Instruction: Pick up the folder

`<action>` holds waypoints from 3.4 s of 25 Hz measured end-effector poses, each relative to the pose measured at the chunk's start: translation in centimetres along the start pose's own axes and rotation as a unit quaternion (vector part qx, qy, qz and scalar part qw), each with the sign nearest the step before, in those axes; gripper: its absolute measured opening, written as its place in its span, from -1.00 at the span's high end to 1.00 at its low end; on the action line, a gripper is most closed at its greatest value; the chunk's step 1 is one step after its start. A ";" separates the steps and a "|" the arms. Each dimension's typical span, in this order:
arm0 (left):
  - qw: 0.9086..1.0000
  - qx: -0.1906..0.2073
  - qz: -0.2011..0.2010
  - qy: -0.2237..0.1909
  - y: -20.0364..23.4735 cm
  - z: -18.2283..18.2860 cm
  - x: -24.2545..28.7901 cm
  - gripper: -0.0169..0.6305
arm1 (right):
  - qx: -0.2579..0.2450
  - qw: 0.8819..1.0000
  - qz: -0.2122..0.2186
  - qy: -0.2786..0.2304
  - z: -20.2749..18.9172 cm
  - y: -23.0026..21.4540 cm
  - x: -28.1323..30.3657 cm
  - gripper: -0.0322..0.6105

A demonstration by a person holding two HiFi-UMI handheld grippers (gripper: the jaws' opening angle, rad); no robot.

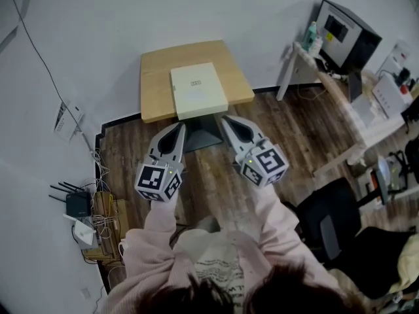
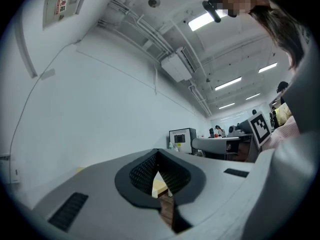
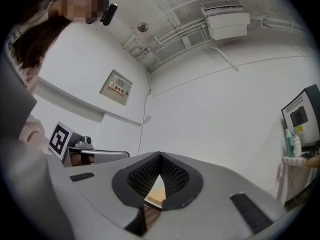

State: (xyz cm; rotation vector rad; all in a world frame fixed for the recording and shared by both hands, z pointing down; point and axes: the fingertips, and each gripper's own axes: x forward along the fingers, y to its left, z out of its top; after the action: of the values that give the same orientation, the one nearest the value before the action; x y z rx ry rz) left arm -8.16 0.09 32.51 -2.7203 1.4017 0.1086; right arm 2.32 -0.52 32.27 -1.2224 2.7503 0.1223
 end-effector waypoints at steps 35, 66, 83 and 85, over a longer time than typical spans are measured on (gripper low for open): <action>0.999 -0.024 0.012 0.034 12.3 -5.9 11.8 0.96 | 0.015 1.000 -0.002 0.027 -5.9 -10.8 13.5 0.88; 0.975 -0.118 0.062 0.178 15.1 -15.8 17.2 0.96 | 0.075 0.979 0.067 0.175 -15.3 -17.7 18.1 0.88; 0.940 -0.216 0.092 0.246 16.2 -20.5 16.1 0.96 | 0.126 0.945 0.077 0.290 -20.8 -19.8 16.8 0.87; 0.936 -0.235 0.094 0.246 16.5 -21.1 15.4 0.95 | 0.140 0.940 0.072 0.304 -21.5 -19.9 16.4 0.87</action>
State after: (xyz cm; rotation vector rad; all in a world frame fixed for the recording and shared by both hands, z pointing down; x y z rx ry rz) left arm -12.09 -24.12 51.37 -3.1314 1.9956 -0.2865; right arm 4.46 -28.57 50.67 -1.1192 3.1999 -0.7312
